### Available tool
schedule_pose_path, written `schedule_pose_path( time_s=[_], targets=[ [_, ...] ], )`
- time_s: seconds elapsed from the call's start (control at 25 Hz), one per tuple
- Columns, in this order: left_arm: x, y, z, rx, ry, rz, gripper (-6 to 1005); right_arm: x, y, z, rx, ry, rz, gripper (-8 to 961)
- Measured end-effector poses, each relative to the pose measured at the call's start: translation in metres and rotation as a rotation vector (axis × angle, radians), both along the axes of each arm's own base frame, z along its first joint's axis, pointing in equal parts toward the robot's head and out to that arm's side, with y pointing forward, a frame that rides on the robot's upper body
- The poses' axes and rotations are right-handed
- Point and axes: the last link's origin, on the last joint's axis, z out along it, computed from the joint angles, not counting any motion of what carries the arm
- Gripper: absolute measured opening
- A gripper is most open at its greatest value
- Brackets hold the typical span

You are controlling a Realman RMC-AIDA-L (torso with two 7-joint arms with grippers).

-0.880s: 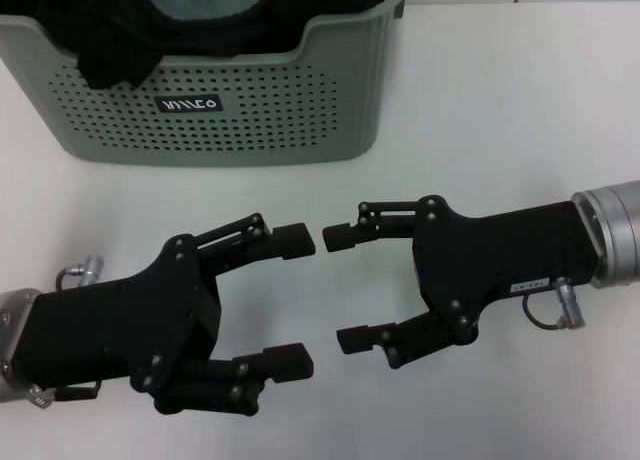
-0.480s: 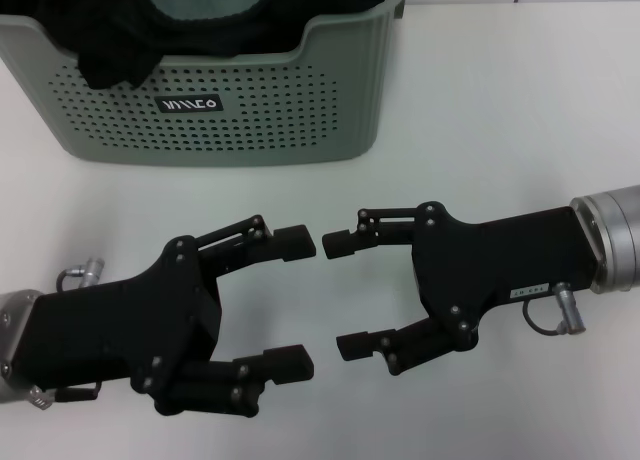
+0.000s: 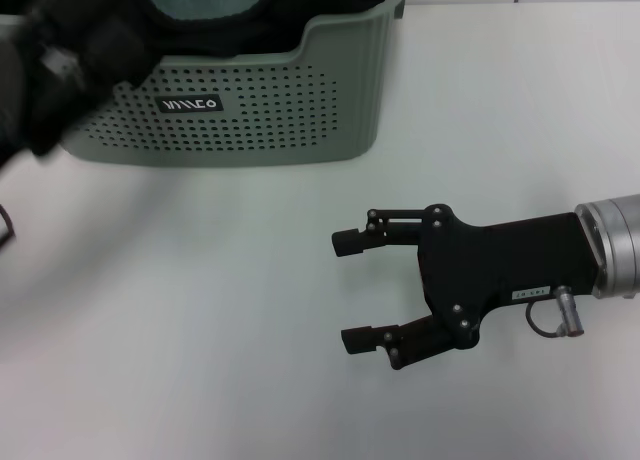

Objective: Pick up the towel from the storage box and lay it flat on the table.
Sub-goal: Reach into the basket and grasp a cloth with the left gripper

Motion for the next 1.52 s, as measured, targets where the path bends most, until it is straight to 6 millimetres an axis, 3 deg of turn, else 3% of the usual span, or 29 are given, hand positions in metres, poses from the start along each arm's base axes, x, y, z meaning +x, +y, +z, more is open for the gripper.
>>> schedule_pose_path(
  time_s=[0.24, 0.48, 0.68, 0.96, 1.52],
  targets=[
    [-0.019, 0.047, 0.019, 0.168, -0.129, 0.315, 884, 0.002, 0.000, -0.001, 0.011, -0.002, -0.007, 870],
    [-0.042, 0.077, 0.019, 0.186, -0.142, 0.561, 883, 0.002, 0.000, -0.001, 0.014, 0.003, -0.007, 870],
    [-0.061, 0.080, 0.024, 0.196, -0.249, 0.697, 882, 0.002, 0.000, -0.001, 0.016, 0.003, -0.006, 871],
    [-0.071, 0.077, 0.021, 0.164, -0.269, 0.753, 881, 0.002, 0.001, -0.001, 0.022, 0.001, -0.009, 871],
    [-0.057, 0.082, 0.009, 0.072, -0.258, 0.700, 879, 0.003, 0.004, -0.002, 0.042, -0.006, -0.017, 871]
  ],
)
